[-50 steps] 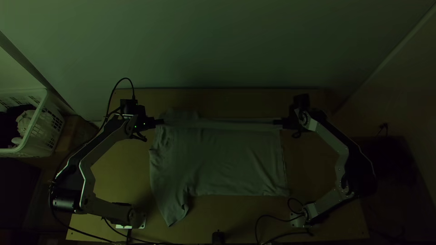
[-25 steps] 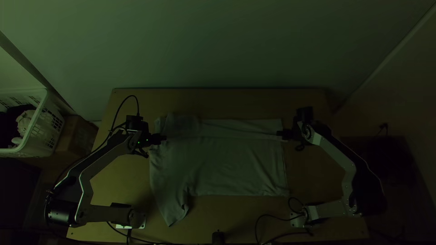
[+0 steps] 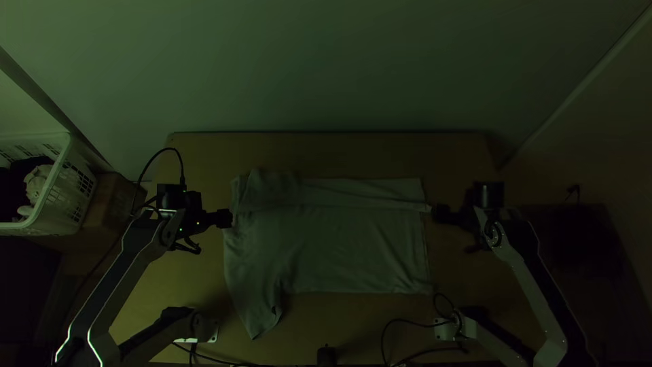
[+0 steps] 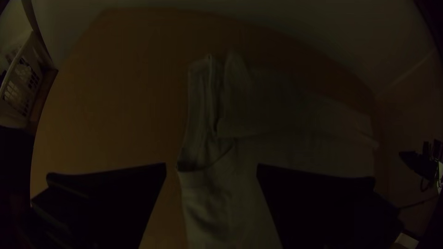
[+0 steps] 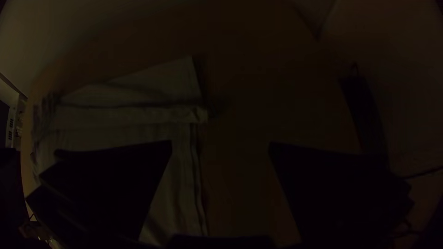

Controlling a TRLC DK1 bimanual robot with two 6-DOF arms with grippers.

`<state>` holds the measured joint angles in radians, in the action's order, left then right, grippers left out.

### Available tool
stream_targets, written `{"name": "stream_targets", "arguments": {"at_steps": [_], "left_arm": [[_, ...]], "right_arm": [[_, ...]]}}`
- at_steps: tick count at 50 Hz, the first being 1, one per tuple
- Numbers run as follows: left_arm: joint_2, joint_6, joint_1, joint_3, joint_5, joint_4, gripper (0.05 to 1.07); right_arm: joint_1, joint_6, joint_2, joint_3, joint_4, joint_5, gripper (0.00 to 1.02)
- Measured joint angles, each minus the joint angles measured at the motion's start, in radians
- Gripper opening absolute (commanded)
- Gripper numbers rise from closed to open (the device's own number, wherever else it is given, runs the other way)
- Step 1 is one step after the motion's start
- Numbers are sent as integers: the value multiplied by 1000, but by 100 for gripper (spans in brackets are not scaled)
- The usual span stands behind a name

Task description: Fold the t-shirt

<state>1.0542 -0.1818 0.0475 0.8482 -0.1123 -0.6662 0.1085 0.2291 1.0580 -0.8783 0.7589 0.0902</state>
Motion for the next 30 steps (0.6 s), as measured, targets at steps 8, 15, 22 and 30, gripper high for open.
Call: {"name": "stream_targets", "arguments": {"at_steps": [8,15,22,30], "left_arm": [[-77,3,21,-1,0,-177,103],[-148,-14,76,-1,0,-388,103],[-198,-116,154,-2,-7,-581,103],[-218,-233,156,-59,-40,-663,103]], "right_arm": [[0,7,-106,1,158,0,97],[5,31,-191,1,259,0,95],[20,72,-258,1,330,0,95],[68,142,-255,3,410,-2,95]]}}
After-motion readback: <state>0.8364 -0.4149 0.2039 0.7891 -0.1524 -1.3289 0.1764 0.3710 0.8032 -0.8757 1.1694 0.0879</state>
